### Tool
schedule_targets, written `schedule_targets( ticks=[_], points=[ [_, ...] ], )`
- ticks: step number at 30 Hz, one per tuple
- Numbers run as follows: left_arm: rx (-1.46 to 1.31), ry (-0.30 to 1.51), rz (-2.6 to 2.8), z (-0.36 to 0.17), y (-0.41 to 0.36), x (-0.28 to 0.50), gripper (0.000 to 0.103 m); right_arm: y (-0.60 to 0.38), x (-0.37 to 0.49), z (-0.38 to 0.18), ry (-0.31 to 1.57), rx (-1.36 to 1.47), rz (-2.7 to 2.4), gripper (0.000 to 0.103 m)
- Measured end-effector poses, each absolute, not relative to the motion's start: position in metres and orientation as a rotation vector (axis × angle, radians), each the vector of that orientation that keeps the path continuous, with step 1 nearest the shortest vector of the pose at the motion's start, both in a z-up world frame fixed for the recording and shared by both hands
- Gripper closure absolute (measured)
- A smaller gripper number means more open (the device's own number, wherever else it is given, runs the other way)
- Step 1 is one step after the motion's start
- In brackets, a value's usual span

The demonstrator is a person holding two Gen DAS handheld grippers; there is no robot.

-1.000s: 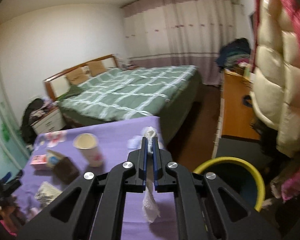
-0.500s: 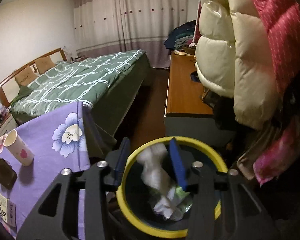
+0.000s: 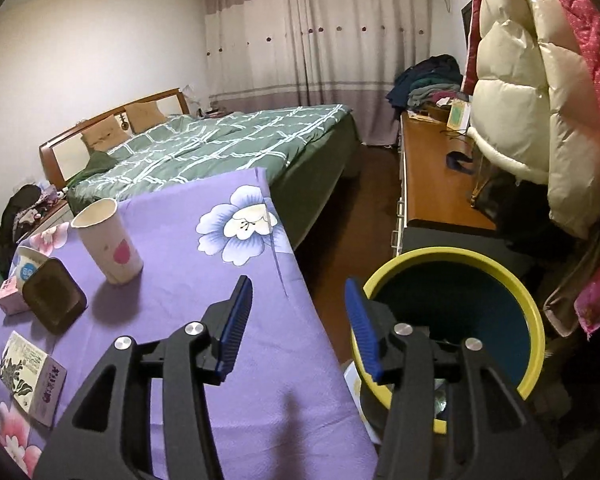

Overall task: Collect trash
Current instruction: 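Reach the left tool to the flower-print tea box and grasp it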

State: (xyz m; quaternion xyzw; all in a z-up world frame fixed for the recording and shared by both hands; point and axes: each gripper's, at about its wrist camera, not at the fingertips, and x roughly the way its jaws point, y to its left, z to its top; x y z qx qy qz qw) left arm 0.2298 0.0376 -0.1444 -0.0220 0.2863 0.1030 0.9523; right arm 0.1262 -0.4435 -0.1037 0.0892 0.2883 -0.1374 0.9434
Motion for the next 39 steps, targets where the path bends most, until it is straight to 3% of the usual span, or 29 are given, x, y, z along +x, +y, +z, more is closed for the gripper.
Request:
schedule_targets(
  ticks=[22,34,39],
  points=[
    [0.016,0.692,-0.001,-0.151,-0.038,0.197,0.005,-0.44,0.127,-0.103,0.584,0.188,-0.266,0.056],
    [0.135,0.727,-0.121,-0.16,-0.131,0.163,0.005,-0.443,0.126,-0.103,0.58,0.205,-0.247,0.056],
    [0.145,0.761,-0.095,-0.164,-0.128,0.169,0.005,-0.445,0.126,-0.103,0.578,0.223,-0.236,0.056]
  ],
)
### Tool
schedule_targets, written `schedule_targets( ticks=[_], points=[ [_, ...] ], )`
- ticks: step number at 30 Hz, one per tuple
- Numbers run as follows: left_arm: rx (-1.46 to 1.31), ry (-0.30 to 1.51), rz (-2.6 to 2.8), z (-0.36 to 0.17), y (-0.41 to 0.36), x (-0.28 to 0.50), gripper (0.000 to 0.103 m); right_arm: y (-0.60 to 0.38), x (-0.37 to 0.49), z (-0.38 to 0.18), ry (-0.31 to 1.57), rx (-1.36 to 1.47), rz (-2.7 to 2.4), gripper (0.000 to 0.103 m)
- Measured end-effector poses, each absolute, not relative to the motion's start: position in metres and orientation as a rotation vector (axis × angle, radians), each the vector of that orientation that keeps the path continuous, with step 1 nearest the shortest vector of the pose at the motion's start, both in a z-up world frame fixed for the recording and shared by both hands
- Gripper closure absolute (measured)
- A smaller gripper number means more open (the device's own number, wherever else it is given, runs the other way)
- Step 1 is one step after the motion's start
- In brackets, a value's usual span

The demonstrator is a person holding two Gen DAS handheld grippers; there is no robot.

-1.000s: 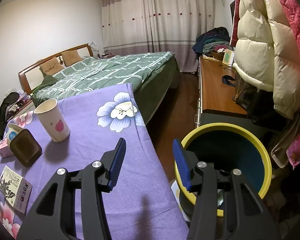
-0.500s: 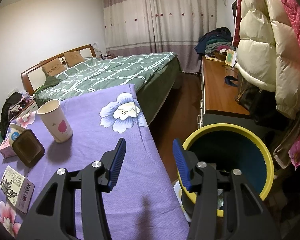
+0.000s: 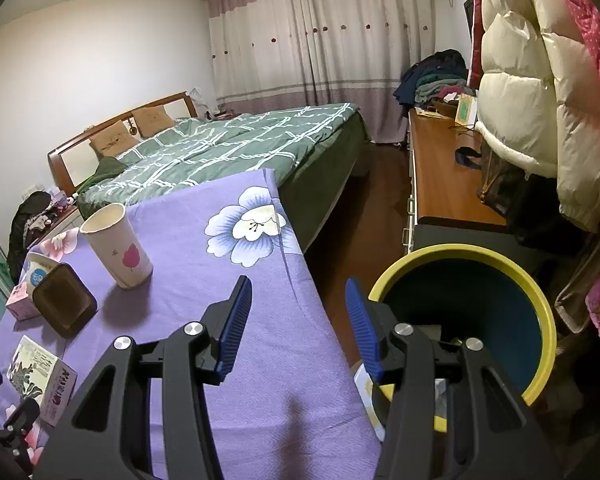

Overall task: Collect trash
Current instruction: 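Reach the left tool to the flower-print tea box and grasp it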

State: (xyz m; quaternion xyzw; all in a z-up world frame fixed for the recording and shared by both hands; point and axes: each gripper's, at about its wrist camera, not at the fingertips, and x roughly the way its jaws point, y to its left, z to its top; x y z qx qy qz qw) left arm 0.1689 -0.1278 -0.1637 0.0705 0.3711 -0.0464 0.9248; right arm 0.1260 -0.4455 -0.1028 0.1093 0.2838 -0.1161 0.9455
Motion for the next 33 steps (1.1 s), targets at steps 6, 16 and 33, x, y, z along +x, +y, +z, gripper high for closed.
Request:
schedule_targets(
  ticks=[6,16,33],
  points=[
    [0.148,0.808,-0.07,-0.168,-0.108,0.172,0.005,-0.448,0.127,-0.104,0.581,0.239,-0.225,0.056],
    [0.141,0.821,0.1,-0.169,-0.037,0.173,0.005,-0.449,0.127,-0.104,0.582,0.238,-0.225,0.056],
    [0.054,0.866,0.024,-0.16,-0.071,0.22,0.005,-0.449,0.127,-0.106,0.585,0.241,-0.219,0.055]
  ],
)
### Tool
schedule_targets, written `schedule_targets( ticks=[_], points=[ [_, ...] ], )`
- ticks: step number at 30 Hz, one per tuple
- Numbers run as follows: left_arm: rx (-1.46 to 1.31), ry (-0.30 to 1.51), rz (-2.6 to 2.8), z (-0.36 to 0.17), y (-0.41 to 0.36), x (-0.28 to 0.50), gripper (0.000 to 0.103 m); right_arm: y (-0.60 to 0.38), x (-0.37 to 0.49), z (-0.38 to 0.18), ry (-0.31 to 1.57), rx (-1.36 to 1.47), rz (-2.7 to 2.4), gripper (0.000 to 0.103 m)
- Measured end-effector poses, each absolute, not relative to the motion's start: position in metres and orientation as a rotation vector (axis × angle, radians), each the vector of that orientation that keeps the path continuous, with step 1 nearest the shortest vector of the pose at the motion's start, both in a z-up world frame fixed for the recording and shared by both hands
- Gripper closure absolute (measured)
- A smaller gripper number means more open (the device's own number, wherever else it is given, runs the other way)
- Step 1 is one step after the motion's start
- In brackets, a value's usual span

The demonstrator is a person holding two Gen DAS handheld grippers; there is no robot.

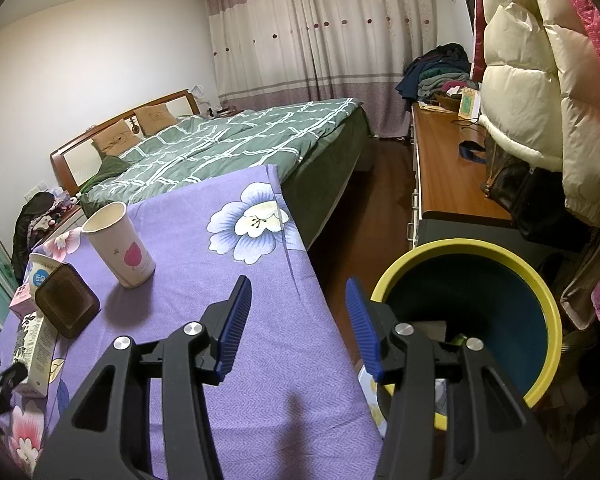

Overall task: Collect trash
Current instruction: 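Reach the left tool to the flower-print tea box and grasp it, then carry the tea box over the bin and drop it with the left tool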

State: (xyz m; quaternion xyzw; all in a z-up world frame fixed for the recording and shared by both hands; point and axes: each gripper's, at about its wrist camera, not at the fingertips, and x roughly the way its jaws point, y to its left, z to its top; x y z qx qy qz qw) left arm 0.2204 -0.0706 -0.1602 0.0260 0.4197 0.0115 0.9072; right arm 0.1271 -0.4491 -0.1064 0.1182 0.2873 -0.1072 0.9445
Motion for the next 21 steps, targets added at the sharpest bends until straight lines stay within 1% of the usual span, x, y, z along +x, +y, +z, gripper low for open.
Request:
schedule_targets(
  ticks=[4,11,12,14,15,17,21],
  points=[
    [0.011,0.948,0.035,-0.173,-0.067,0.248,0.005,-0.45,0.127,-0.109,0.587,0.253,-0.214,0.055],
    [0.03,0.977,0.036,-0.179,-0.069,0.272,0.006,-0.451,0.128,-0.11,0.597,0.265,-0.205,0.055],
    [0.023,0.981,0.031,-0.18,-0.069,0.274,0.008,-0.451,0.128,-0.11,0.598,0.264,-0.204,0.054],
    [0.002,1.001,0.015,-0.183,-0.067,0.281,0.017,-0.451,0.128,-0.11,0.6,0.266,-0.202,0.055],
    [-0.006,1.006,0.009,-0.184,-0.066,0.283,0.019,-0.451,0.129,-0.11,0.601,0.268,-0.201,0.055],
    [0.004,1.003,0.013,-0.187,-0.065,0.285,0.027,-0.451,0.129,-0.11,0.601,0.267,-0.201,0.054],
    [0.004,1.002,-0.009,-0.187,-0.061,0.283,0.03,-0.451,0.129,-0.11,0.601,0.267,-0.201,0.055]
  ],
)
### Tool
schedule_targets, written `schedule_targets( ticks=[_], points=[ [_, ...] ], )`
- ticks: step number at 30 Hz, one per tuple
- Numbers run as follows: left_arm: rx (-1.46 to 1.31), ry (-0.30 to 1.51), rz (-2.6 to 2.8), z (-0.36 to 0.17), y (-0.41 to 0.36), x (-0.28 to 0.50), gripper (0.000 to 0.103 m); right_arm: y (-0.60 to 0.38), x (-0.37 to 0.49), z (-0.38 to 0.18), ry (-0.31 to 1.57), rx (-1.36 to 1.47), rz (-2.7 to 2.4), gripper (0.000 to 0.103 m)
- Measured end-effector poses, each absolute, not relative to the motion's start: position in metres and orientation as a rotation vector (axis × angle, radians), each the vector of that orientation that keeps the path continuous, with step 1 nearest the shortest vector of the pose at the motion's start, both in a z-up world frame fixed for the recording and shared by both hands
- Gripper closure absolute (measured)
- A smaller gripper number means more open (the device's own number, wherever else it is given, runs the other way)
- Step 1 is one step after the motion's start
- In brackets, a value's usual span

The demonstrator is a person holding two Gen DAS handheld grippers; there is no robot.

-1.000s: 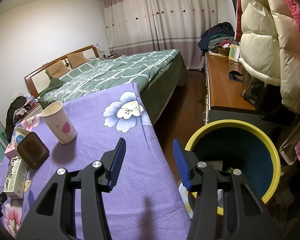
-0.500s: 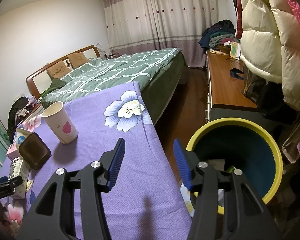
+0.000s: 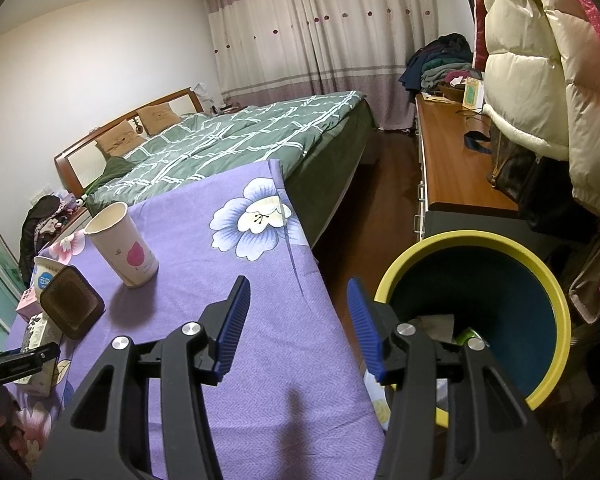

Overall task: Collect trash
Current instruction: 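Carry the tea box over the bin and drop it with the left tool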

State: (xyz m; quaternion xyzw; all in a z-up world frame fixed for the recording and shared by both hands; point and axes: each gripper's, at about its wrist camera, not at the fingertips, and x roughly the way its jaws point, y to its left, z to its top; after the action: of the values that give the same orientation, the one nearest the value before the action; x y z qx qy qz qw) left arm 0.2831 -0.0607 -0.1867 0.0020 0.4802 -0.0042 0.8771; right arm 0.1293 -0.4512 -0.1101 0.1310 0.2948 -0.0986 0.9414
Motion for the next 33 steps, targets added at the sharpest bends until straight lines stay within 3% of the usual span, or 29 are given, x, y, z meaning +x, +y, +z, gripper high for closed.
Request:
schedule_targets(
  ticks=[15,26,28,33],
  points=[
    [0.059,0.924,-0.119,-0.159,-0.082,0.221,0.031,-0.451,0.119,-0.107,0.569,0.285,-0.187,0.055],
    [0.111,0.869,-0.272,-0.132,-0.16,0.204,0.031,-0.488,0.061,-0.087,0.512,0.287,-0.27,0.054],
    [0.117,0.867,-0.311,-0.129,-0.18,0.205,0.031,-0.498,0.048,-0.085,0.503,0.288,-0.293,0.048],
    [0.162,0.858,-0.419,-0.123,-0.244,0.211,0.031,-0.525,0.017,-0.083,0.481,0.295,-0.365,0.047]
  ],
)
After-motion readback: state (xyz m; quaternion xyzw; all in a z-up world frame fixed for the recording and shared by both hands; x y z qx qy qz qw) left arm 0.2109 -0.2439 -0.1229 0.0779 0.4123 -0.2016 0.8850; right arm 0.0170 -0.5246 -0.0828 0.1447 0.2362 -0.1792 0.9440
